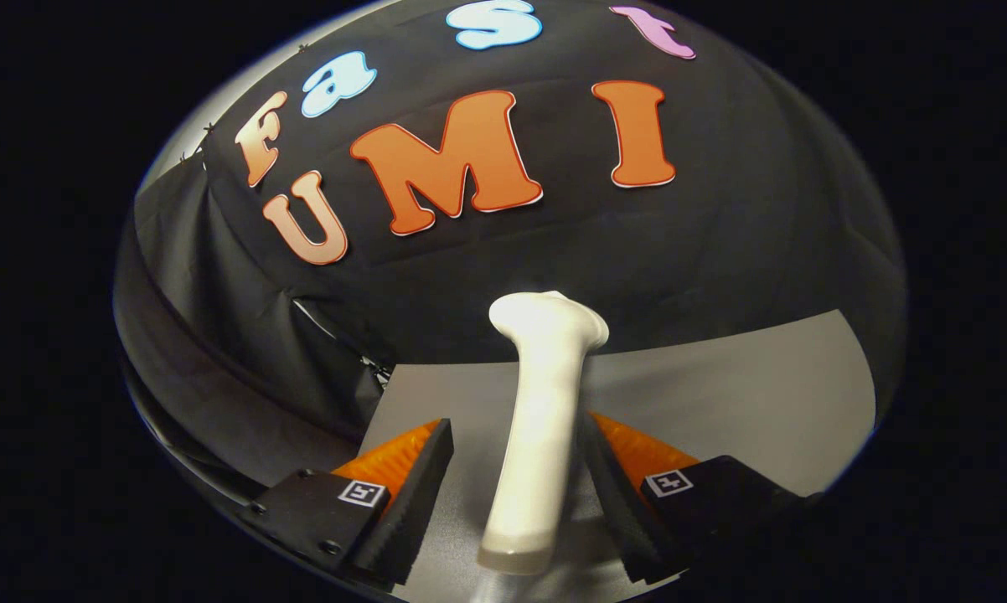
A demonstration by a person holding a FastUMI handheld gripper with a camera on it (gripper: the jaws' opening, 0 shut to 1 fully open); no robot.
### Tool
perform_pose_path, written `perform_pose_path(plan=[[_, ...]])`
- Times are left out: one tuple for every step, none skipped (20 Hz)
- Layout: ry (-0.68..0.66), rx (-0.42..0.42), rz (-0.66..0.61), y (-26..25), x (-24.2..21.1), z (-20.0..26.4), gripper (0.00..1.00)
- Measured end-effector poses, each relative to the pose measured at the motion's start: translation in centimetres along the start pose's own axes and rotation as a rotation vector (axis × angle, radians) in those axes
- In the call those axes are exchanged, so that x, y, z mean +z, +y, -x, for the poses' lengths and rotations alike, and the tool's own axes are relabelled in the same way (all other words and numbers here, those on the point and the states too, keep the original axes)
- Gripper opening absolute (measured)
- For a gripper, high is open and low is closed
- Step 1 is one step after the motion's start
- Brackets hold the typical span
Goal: Iron the clothes twice with a garment steamer, once on the left side and once on the right side.
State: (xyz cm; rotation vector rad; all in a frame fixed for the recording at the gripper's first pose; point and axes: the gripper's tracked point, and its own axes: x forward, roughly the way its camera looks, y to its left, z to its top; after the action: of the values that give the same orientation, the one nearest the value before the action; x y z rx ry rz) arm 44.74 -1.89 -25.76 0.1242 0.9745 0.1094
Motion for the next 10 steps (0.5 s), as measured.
perform_pose_path(plan=[[0.015, 0.001, 0.003, -0.2, -0.4, -0.5, 0.95], [0.025, -0.013, 0.019, -0.8, -0.7, -1.2, 0.89], [0.029, -0.029, 0.039, -1.5, -0.9, -1.6, 0.83], [0.008, -0.025, 0.055, -1.3, -0.8, -1.7, 0.78], [0.002, -0.024, 0.071, -1.3, -0.9, -2.2, 0.72], [-0.018, -0.028, 0.085, -1.1, -0.9, -1.7, 0.68], [-0.024, -0.028, 0.087, -1.1, -1.3, -1.7, 0.65], [-0.033, -0.02, 0.08, -0.9, -1.4, -1.8, 0.62], [-0.039, 0.001, 0.066, -0.4, -1.4, -1.3, 0.59], [-0.045, 0.012, 0.061, -0.4, -1.7, -1.4, 0.58]])
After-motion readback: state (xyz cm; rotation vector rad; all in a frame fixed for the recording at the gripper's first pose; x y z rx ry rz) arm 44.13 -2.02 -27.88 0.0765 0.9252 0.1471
